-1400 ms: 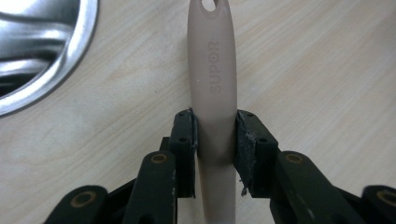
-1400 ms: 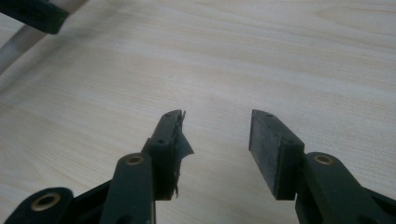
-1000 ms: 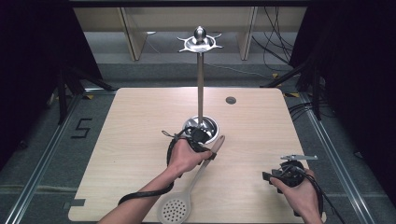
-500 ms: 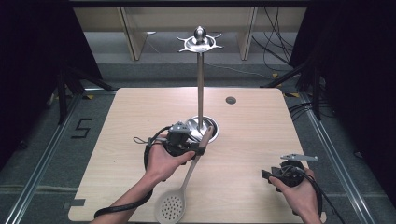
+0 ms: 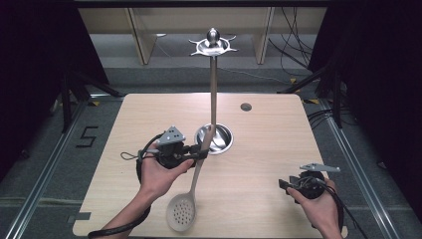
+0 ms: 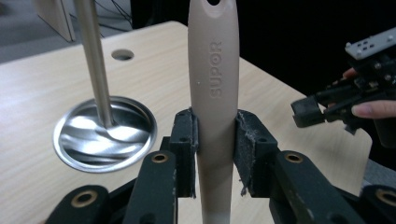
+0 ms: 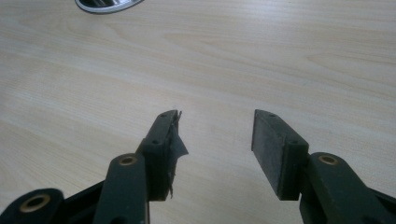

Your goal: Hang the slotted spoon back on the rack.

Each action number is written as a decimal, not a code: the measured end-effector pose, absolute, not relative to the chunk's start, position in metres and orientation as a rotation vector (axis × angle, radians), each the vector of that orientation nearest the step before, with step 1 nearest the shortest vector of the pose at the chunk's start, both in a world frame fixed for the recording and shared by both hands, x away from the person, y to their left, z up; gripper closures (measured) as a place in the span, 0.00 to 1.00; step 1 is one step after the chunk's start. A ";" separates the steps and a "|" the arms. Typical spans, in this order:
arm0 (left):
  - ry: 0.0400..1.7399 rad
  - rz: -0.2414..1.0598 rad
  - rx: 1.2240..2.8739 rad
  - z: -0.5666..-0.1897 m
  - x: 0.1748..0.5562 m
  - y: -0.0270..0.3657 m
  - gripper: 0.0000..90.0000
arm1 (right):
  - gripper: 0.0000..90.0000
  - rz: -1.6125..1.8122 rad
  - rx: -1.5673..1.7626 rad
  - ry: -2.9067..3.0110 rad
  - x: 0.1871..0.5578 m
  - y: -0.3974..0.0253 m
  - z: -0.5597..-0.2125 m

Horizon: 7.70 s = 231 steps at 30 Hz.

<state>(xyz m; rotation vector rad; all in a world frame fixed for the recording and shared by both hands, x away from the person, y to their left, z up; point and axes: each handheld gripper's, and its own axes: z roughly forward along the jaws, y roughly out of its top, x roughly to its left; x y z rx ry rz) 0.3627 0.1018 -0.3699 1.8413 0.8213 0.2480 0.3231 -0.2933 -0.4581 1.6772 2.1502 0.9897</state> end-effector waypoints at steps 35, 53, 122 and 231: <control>0.780 0.434 1.629 -0.325 0.387 0.103 0.78 | 0.58 1.026 1.605 2.093 0.324 -0.298 -0.455; 0.805 0.484 1.622 -0.314 0.399 0.113 0.78 | 0.58 1.040 1.594 2.064 0.323 -0.299 -0.453; 0.829 0.574 1.674 -0.280 0.443 0.116 0.77 | 0.57 1.046 1.577 2.043 0.323 -0.300 -0.452; 0.805 0.575 1.635 -0.254 0.458 0.128 0.73 | 0.57 1.033 1.619 2.038 0.322 -0.297 -0.453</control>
